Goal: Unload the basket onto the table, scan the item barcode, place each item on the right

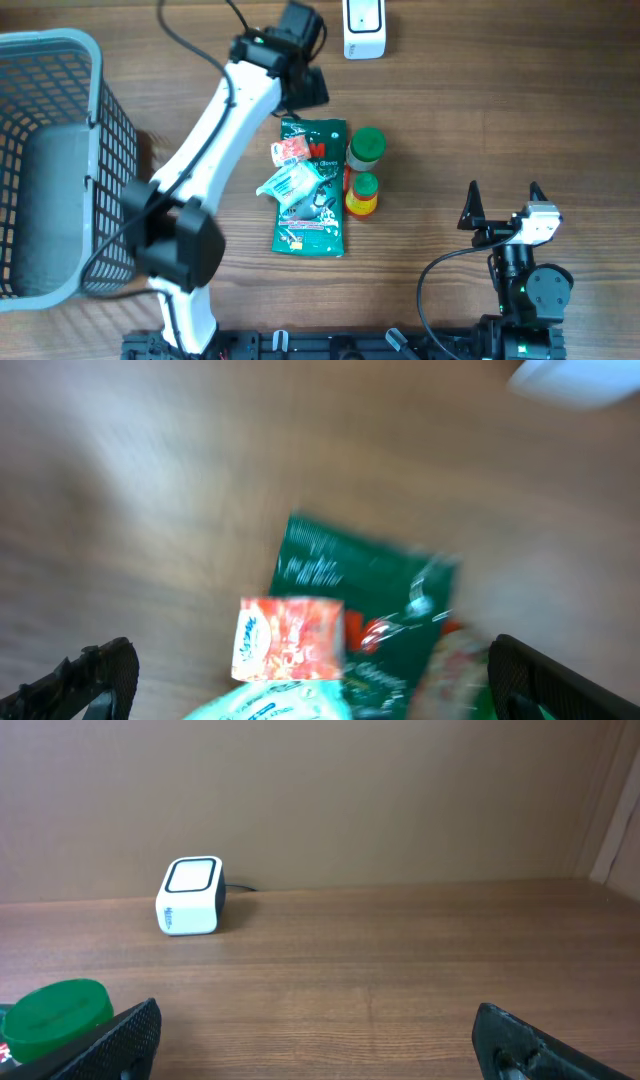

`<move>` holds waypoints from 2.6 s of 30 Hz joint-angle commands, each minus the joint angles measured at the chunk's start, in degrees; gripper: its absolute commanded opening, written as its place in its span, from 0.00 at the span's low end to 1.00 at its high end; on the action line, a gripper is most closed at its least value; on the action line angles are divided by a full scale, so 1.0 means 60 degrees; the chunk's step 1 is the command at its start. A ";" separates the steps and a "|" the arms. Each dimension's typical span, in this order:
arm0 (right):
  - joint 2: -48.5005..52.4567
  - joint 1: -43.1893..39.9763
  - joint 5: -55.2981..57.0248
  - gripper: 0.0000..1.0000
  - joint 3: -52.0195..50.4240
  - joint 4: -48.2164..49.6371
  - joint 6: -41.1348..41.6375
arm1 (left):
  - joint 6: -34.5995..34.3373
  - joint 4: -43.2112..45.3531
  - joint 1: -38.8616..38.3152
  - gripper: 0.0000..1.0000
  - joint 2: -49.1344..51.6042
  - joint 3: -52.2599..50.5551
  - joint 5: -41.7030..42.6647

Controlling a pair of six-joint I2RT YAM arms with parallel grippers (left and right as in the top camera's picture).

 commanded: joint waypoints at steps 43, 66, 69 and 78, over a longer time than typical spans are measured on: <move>-0.0047 0.0055 0.0095 1.00 -0.0011 0.0018 -0.0084 | 0.4674 0.7573 0.0987 1.00 -1.3442 -0.4896 -0.1687; -0.0047 0.0055 0.0095 1.00 -0.0011 0.0018 -0.0080 | 0.4207 0.7799 0.3483 1.00 -1.6695 -0.4932 0.0586; -0.0047 0.0055 0.0095 1.00 -0.0011 0.0022 -0.0080 | 0.4175 0.8244 0.3891 1.00 -1.7048 -0.5282 0.0583; -0.0047 0.0055 0.0091 1.00 -0.0011 0.0022 -0.0076 | 0.2958 0.9041 0.4521 1.00 -1.8506 -0.6594 0.0546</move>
